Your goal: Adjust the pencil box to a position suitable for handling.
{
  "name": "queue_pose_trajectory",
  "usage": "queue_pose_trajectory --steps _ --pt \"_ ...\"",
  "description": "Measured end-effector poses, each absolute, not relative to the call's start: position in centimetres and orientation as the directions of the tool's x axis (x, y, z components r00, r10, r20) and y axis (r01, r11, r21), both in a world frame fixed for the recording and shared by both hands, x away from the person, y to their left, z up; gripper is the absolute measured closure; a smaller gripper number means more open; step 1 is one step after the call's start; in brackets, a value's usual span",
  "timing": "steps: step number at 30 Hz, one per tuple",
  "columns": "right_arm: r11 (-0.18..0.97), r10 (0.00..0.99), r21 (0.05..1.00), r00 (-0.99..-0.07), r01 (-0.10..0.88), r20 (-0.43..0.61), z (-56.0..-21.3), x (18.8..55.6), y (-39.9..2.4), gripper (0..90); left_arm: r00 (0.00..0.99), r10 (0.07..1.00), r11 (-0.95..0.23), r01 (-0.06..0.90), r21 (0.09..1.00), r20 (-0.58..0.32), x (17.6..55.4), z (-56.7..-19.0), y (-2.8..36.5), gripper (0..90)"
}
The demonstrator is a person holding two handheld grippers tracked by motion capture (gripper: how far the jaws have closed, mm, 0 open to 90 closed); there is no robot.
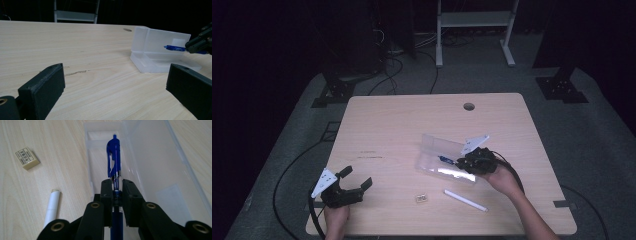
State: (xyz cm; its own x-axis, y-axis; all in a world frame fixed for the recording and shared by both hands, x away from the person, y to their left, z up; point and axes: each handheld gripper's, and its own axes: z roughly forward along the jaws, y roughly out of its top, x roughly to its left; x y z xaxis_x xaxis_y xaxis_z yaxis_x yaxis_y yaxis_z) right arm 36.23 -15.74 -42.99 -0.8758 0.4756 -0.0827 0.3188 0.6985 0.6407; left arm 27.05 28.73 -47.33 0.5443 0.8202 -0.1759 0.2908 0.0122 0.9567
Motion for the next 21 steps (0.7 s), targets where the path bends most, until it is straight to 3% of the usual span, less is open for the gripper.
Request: queue_pose_trajectory --steps 21 --pt "0.699 0.479 0.633 -0.875 0.333 -0.07 -44.3 37.8 -14.6 78.9 0.544 0.821 0.012 0.291 0.957 -0.176 27.0 -47.3 28.8 1.1"
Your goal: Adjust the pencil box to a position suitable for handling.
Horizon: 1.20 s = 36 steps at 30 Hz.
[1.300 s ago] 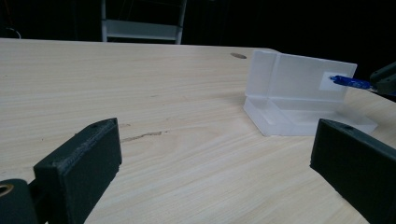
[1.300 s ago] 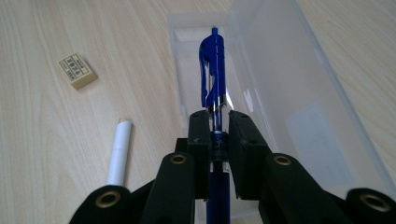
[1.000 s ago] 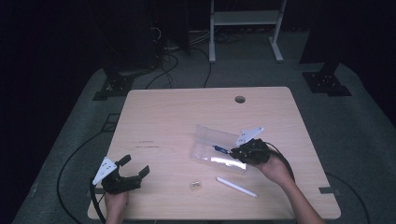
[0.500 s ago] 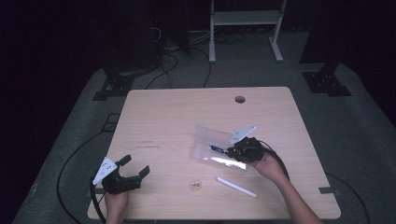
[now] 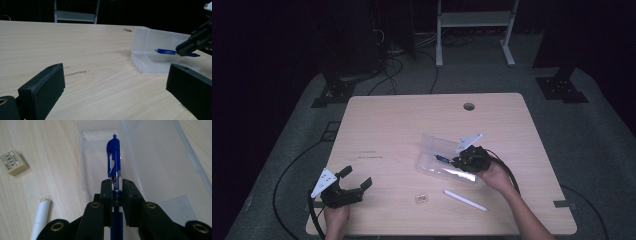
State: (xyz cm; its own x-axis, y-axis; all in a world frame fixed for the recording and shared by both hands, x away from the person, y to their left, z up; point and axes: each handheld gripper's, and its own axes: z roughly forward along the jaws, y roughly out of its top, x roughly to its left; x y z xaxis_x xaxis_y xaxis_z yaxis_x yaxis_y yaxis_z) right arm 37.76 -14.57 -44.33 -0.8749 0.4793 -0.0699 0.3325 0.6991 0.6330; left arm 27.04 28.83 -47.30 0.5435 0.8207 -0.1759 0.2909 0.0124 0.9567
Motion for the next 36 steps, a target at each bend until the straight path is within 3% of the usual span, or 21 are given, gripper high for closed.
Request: queue_pose_trajectory --steps 36 --pt "0.71 0.492 0.595 -0.87 0.377 -0.035 -46.4 39.2 -14.2 78.5 0.545 0.82 0.012 0.289 0.957 -0.175 27.0 -47.3 28.8 1.1"
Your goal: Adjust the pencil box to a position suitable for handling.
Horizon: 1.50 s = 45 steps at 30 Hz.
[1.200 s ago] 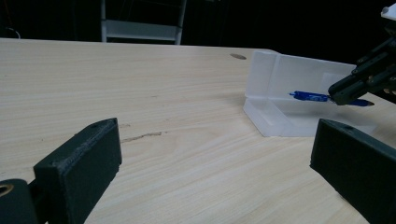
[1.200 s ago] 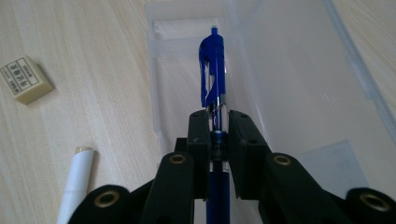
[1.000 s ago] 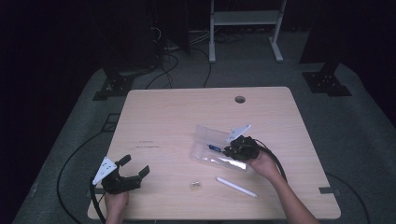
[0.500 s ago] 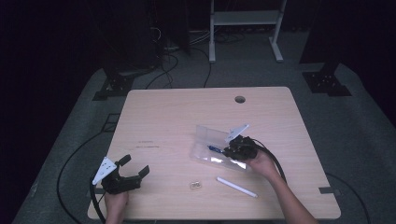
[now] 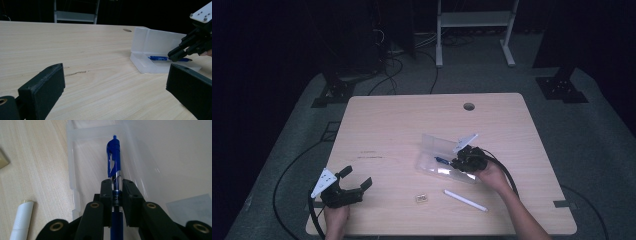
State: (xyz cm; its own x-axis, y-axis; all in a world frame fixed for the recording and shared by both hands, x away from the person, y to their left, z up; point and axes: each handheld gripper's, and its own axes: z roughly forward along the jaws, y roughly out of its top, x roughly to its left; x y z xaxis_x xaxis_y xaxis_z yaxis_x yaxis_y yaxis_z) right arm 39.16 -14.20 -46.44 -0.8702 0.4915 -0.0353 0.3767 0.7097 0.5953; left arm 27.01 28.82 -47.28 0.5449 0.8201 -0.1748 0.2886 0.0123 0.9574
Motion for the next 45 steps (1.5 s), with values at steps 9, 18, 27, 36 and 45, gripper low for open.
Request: queue_pose_trajectory --steps 9,18,27,36,45 --pt "0.709 0.498 0.59 -0.867 0.387 -0.029 -46.7 39.2 -14.1 78.2 0.545 0.82 0.014 0.288 0.957 -0.176 27.0 -47.3 28.8 1.1" --pt "0.703 0.501 0.595 -0.865 0.389 -0.026 -46.6 39.3 -14.3 76.1 0.544 0.82 0.014 0.29 0.957 -0.177 27.0 -47.3 28.8 1.1" --pt "0.688 0.506 0.609 -0.863 0.394 -0.014 -46.2 39.0 -14.7 72.6 0.545 0.82 0.013 0.29 0.957 -0.177 27.1 -47.3 28.8 1.1" --pt "0.674 0.493 0.631 -0.87 0.385 0.004 -45.3 38.0 -15.4 67.2 0.546 0.819 0.013 0.291 0.957 -0.177 27.1 -47.3 28.7 1.1" --pt "0.652 0.486 0.656 -0.874 0.381 0.024 -44.7 37.0 -15.9 62.3 0.545 0.82 0.009 0.292 0.956 -0.174 27.1 -47.4 28.7 1.1"
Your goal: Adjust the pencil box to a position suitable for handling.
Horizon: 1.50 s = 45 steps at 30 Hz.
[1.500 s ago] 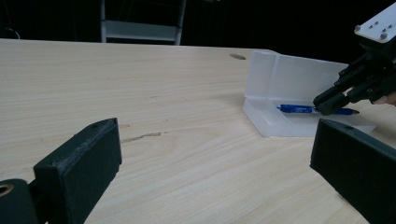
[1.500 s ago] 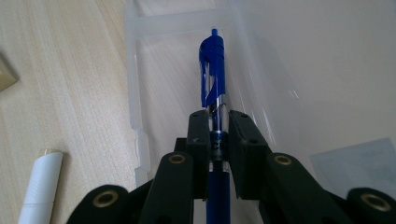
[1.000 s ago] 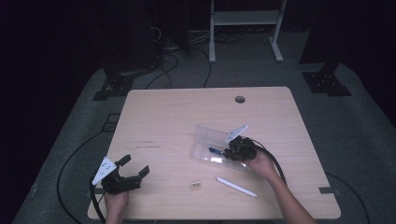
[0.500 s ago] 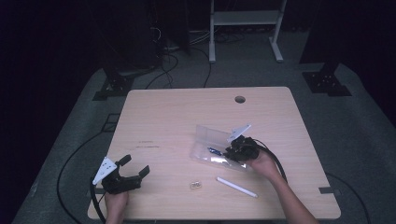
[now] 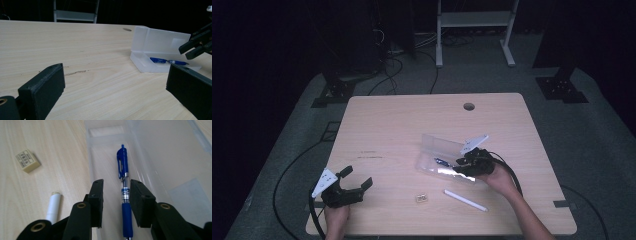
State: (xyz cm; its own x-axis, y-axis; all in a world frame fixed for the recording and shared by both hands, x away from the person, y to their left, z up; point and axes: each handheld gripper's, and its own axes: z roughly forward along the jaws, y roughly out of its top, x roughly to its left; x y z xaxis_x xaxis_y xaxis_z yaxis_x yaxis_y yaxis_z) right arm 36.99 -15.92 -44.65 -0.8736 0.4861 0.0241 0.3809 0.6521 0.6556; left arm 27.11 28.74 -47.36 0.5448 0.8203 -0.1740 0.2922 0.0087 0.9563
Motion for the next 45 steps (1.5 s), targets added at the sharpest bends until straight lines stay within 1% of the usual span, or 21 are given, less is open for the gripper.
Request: queue_pose_trajectory --steps 6,12,16,18,20,22,27,31,37,45 --pt "0.646 0.477 0.669 -0.878 0.367 0.021 -44.3 35.9 -16.1 61.2 0.544 0.82 0.013 0.291 0.957 -0.177 27.1 -47.3 28.7 1.1" --pt "0.644 0.477 0.67 -0.878 0.369 0.025 -44.2 35.2 -16.5 57.9 0.543 0.821 0.012 0.29 0.957 -0.175 27.0 -47.3 28.8 1.1" --pt "0.638 0.483 0.672 -0.875 0.377 0.033 -44.3 34.6 -17.0 50.1 0.543 0.822 0.01 0.292 0.956 -0.175 27.0 -47.4 28.7 1.1" --pt "0.634 0.487 0.674 -0.873 0.379 0.033 -44.3 34.5 -17.2 49.1 0.544 0.821 0.008 0.292 0.956 -0.173 27.0 -47.4 28.7 1.1" --pt "0.627 0.492 0.678 -0.87 0.384 0.038 -44.4 34.3 -17.4 45.5 0.543 0.821 0.011 0.291 0.957 -0.175 27.0 -47.4 28.7 1.1" --pt "0.625 0.496 0.679 -0.868 0.384 0.035 -44.5 34.1 -17.6 43.9 0.543 0.821 0.012 0.291 0.957 -0.175 27.0 -47.4 28.7 1.1" --pt "0.62 0.498 0.685 -0.866 0.383 0.034 -44.6 33.7 -17.9 41.2 0.544 0.821 0.011 0.291 0.957 -0.175 27.0 -47.4 28.7 1.1" --pt "0.606 0.507 0.692 -0.861 0.393 0.045 -44.7 33.5 -18.2 36.2 0.543 0.821 0.012 0.291 0.957 -0.175 27.0 -47.4 28.7 1.0" --pt "0.594 0.517 0.692 -0.854 0.41 0.061 -44.9 33.0 -18.7 32.9 0.543 0.821 0.009 0.292 0.956 -0.173 27.0 -47.4 28.7 1.1" --pt "0.592 0.522 0.691 -0.851 0.415 0.063 -45.3 32.3 -19.2 32.8 0.543 0.822 0.008 0.292 0.956 -0.173 27.0 -47.4 28.7 1.1"
